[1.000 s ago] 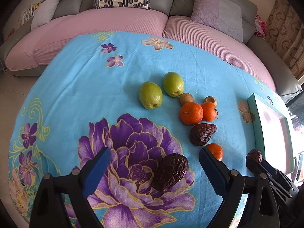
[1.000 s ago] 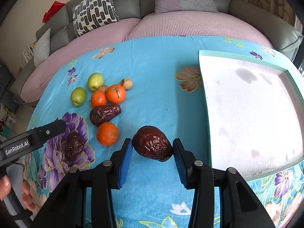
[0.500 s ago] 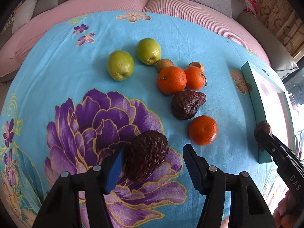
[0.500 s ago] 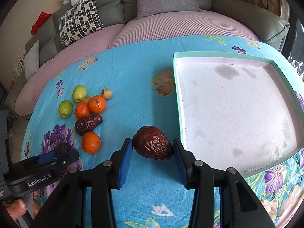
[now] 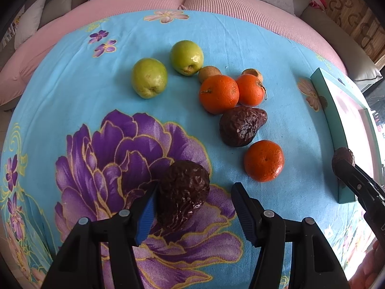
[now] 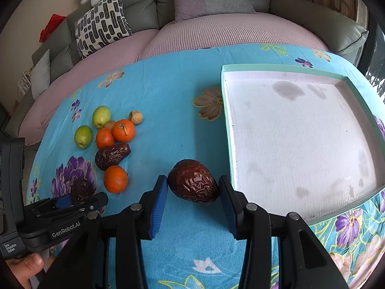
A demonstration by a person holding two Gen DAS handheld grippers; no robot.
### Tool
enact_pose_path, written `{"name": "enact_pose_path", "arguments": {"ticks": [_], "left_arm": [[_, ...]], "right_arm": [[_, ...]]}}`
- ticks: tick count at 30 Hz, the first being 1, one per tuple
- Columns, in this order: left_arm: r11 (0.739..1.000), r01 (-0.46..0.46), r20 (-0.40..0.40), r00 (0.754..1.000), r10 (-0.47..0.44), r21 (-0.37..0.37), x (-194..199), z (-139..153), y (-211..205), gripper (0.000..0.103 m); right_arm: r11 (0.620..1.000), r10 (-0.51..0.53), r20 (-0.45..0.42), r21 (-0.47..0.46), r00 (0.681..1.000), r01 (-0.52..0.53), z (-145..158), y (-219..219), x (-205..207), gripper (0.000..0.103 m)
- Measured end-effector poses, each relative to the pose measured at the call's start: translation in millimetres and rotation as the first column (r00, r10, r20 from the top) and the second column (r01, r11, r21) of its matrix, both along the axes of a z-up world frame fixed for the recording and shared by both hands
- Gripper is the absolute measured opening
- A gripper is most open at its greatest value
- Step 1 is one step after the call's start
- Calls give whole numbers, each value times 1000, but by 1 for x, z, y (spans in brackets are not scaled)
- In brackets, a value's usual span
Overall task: Organize fruits
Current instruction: 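Close the left tool on the large wrinkled date while the right tool holds its date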
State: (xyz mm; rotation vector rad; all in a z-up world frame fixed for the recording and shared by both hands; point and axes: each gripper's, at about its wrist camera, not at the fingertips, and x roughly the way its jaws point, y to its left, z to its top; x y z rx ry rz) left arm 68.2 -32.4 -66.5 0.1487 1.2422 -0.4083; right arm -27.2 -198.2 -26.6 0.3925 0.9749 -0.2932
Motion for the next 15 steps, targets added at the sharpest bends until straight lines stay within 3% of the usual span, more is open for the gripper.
{"name": "enact_pose_path", "arguments": {"ticks": [9,15], "left_arm": [[1000,-10,6,1000,10,-9,-1,0,-4,63],[997,-52,-4,999,52,-60,6,0,7,53]], "right_arm": [[1000,7,2,-1,1000,-7,1,1,1,45],[1000,15,9,4,1000,-15,3,1,1,45]]}}
